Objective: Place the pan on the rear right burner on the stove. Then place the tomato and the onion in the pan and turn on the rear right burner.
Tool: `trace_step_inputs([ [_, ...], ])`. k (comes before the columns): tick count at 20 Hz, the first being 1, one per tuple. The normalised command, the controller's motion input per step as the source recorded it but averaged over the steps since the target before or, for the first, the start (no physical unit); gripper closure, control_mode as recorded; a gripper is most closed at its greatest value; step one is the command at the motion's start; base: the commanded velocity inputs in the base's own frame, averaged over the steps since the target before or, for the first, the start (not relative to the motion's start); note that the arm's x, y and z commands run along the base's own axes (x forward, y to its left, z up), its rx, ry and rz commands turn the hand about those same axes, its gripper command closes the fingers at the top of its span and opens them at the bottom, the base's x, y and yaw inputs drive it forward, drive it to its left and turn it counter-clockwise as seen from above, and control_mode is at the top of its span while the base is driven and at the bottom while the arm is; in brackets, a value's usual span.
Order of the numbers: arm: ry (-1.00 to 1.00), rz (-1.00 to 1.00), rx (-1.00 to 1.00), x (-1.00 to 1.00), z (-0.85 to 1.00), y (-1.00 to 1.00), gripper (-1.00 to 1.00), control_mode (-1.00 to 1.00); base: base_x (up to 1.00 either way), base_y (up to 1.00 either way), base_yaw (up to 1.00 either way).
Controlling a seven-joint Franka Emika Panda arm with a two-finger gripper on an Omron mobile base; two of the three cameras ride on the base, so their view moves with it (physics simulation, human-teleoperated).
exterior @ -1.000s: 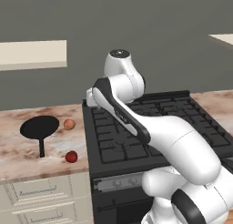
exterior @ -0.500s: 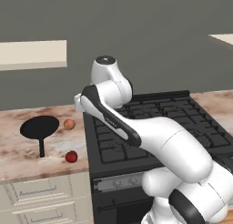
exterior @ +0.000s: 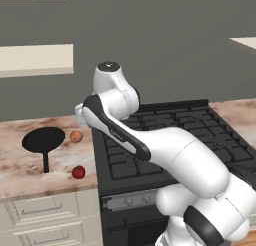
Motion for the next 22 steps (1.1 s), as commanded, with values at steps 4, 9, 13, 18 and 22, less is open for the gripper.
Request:
trace_step_inputs([
  [4, 0.0, 0.0, 0.0, 0.0, 0.0, 0.14, -1.0, -1.0, 0.0, 0.0, 0.0],
  [9, 0.0, 0.0, 0.0, 0.0, 0.0, 0.26, -1.0, -1.0, 0.0, 0.0, 0.0],
  [13, 0.0, 0.0, 0.0, 0.0, 0.0, 0.21, -1.0, -1.0, 0.0, 0.0, 0.0],
  [18, 0.01, 0.0, 0.0, 0.0, 0.0, 0.14, -1.0, -1.0, 0.0, 0.0, 0.0],
  [22, 0.01, 0.0, 0.03, 0.01, 0.0, 0.08, -1.0, -1.0, 0.0, 0.0, 0.0],
])
